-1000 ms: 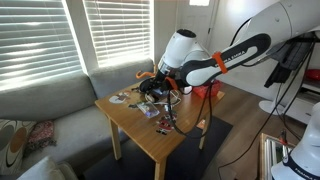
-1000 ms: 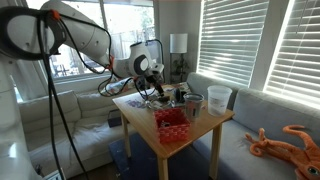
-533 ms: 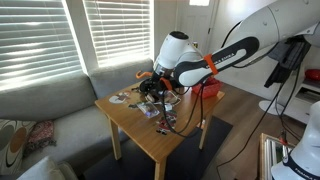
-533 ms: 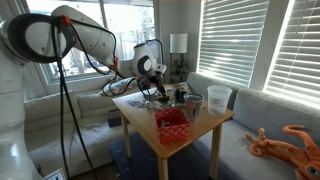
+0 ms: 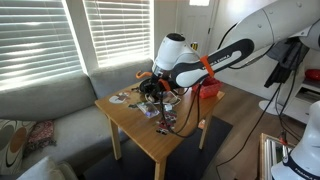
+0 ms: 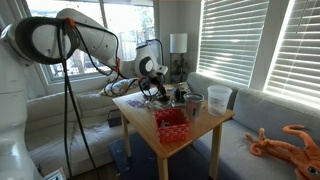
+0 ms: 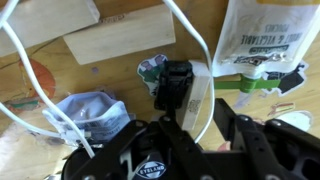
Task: Pick up the topmost wooden block from the table and place it standing vertically upwards on the table
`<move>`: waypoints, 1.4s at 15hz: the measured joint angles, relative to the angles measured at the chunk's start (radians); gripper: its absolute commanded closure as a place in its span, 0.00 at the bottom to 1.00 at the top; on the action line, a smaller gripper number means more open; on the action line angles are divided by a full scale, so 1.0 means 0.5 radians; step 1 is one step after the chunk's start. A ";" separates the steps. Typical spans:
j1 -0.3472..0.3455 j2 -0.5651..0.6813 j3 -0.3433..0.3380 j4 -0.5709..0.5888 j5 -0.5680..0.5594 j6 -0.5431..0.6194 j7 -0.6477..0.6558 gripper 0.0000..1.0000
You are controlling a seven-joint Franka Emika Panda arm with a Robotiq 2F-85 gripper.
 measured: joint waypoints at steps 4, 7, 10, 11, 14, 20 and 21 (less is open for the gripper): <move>0.031 0.028 -0.013 0.029 0.000 -0.028 0.000 0.80; 0.052 0.044 -0.019 0.051 0.000 -0.071 0.000 0.76; 0.065 0.065 -0.027 0.062 0.000 -0.106 0.000 0.75; 0.067 0.072 -0.029 0.064 0.000 -0.117 0.000 0.88; 0.072 0.086 -0.036 0.076 0.000 -0.145 0.000 0.97; 0.125 0.056 -0.031 0.157 0.004 -0.322 0.050 0.96; 0.144 0.033 -0.021 0.185 0.015 -0.399 0.070 0.96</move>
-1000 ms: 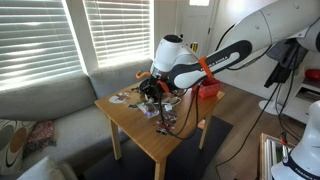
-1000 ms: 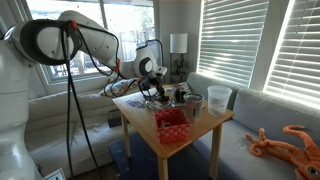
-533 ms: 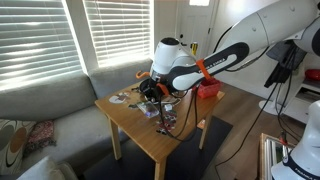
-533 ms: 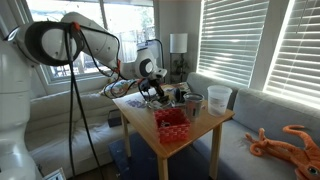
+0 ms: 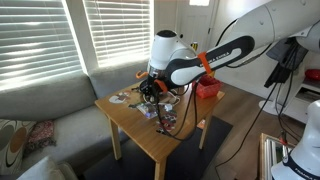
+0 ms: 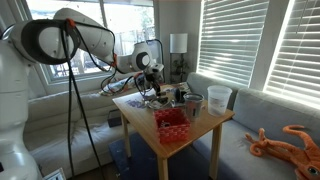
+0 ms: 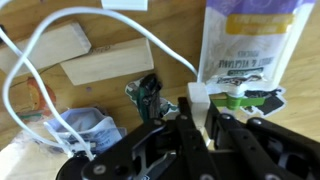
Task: Pick up the topmost wooden block from the table and place it standing vertically upwards on the table
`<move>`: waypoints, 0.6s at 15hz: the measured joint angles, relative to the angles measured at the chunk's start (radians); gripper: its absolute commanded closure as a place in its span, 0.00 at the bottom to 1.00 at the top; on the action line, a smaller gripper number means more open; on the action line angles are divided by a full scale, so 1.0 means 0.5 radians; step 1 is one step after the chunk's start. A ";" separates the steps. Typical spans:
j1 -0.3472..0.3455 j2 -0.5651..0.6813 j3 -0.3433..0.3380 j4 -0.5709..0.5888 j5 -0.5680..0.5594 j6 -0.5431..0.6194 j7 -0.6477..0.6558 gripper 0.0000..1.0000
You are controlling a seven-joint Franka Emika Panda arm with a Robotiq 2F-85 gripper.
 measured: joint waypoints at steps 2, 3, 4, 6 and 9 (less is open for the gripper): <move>0.044 -0.065 0.022 0.055 0.006 -0.205 0.063 0.96; 0.063 -0.103 0.037 0.080 0.006 -0.324 0.100 0.96; 0.079 -0.143 0.052 0.106 0.006 -0.449 0.137 0.96; 0.095 -0.215 0.083 0.141 0.005 -0.660 0.204 0.96; 0.094 -0.302 0.114 0.153 0.012 -0.883 0.261 0.96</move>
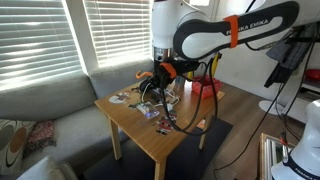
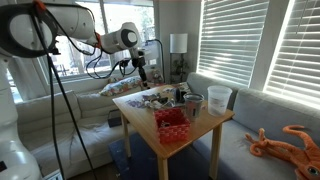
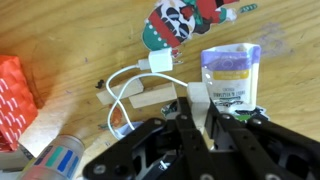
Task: Pick up the topmost wooden block from the table and place it standing vertically upwards on the table
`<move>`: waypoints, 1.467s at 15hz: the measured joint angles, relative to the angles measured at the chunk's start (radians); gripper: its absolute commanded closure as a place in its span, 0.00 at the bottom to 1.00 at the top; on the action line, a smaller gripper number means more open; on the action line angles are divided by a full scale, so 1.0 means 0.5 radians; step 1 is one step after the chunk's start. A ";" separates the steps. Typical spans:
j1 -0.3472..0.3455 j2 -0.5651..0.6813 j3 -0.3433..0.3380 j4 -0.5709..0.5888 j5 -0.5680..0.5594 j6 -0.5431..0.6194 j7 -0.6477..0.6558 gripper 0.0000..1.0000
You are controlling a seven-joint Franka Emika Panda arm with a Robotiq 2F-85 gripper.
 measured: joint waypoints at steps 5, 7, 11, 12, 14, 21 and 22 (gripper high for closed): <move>-0.020 -0.130 0.043 -0.003 0.232 -0.296 0.002 0.96; -0.027 -0.193 0.052 -0.027 0.307 -0.364 0.002 0.96; -0.046 -0.344 0.071 -0.213 0.435 -0.360 -0.044 0.96; -0.046 -0.374 0.083 -0.277 0.451 -0.337 -0.054 0.96; -0.046 -0.415 0.105 -0.403 0.498 -0.281 -0.062 0.96; -0.127 -0.448 0.104 -0.583 0.619 -0.257 -0.113 0.82; -0.126 -0.451 0.104 -0.583 0.620 -0.257 -0.113 0.96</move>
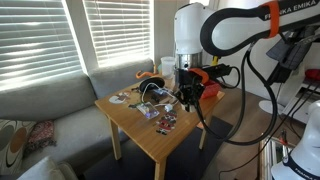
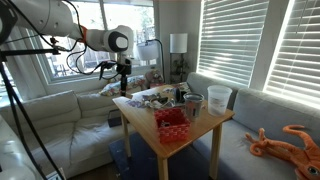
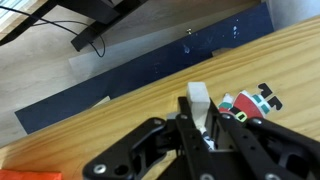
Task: Pick up the topmost wooden block from the table and place it standing vertically upwards on the table
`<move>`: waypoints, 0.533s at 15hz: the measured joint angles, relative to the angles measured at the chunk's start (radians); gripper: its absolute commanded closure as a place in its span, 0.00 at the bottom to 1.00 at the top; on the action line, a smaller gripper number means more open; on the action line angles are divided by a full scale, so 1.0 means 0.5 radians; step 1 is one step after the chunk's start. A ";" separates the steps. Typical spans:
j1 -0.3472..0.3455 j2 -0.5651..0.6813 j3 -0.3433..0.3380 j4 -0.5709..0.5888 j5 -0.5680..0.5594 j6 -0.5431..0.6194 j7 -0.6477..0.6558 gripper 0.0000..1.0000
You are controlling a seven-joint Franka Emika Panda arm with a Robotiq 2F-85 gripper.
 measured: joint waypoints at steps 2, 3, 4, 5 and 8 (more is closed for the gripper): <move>-0.002 -0.003 0.004 0.000 -0.002 0.000 0.000 0.96; -0.010 0.001 0.003 0.004 0.016 -0.004 -0.002 0.96; -0.028 0.007 -0.003 0.017 0.075 -0.018 -0.017 0.96; -0.056 0.013 -0.017 0.033 0.163 -0.046 -0.047 0.96; -0.165 0.018 -0.097 0.111 0.436 -0.203 -0.183 0.96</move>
